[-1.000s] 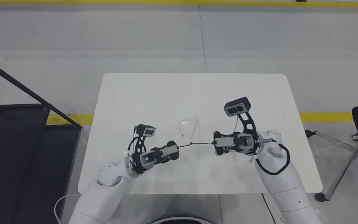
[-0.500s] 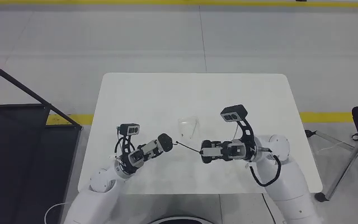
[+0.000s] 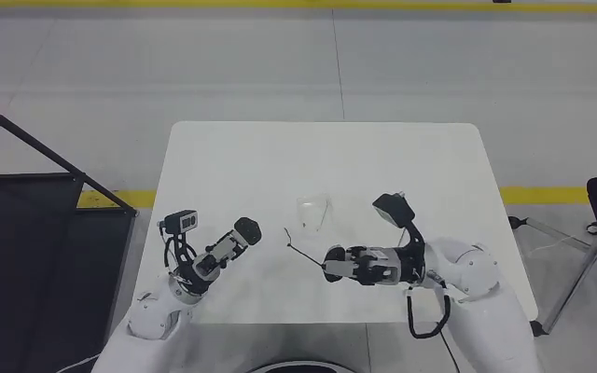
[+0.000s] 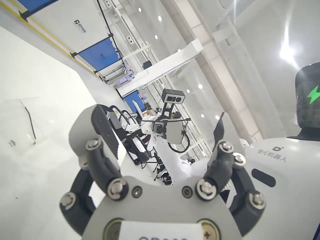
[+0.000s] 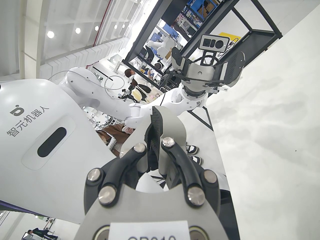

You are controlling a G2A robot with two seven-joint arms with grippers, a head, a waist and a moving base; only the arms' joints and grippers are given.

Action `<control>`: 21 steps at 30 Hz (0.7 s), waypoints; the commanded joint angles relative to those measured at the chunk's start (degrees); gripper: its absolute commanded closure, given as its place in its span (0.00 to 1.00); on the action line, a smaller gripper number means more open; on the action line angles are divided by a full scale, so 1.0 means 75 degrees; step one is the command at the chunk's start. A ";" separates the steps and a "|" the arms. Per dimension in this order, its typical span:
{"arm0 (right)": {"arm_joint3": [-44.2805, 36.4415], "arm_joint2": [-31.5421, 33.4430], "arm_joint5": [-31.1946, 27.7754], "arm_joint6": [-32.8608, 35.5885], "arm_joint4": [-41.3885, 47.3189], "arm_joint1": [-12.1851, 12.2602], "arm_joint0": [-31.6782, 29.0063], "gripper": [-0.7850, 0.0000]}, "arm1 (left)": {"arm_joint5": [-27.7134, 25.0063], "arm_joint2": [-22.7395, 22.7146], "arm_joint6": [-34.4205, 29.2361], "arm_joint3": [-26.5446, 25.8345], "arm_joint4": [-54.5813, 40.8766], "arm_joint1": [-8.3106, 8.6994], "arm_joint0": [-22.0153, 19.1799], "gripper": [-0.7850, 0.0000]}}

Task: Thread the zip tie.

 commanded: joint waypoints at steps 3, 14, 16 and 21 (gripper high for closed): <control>-0.0018 0.0016 -0.0008 -0.0048 -0.0081 0.0002 0.0000 1.00 | 0.0000 0.0000 0.0006 0.0000 0.0007 0.0000 0.0000 0.00; -0.2285 -0.0266 0.1597 -0.2446 -0.7248 0.0070 -0.0751 1.00 | 0.0801 -0.0047 0.0853 0.0030 -0.0498 -0.0038 -0.0137 0.00; -0.2434 -0.0523 0.1998 -0.2624 -0.8265 0.0063 -0.0745 1.00 | 0.0855 -0.0135 0.0821 0.0044 -0.0632 -0.0025 -0.0128 0.00; -0.2482 -0.1247 0.3203 -0.2775 -1.0878 0.0017 -0.0494 1.00 | 0.0858 -0.0145 0.0809 0.0042 -0.0641 -0.0023 -0.0124 0.00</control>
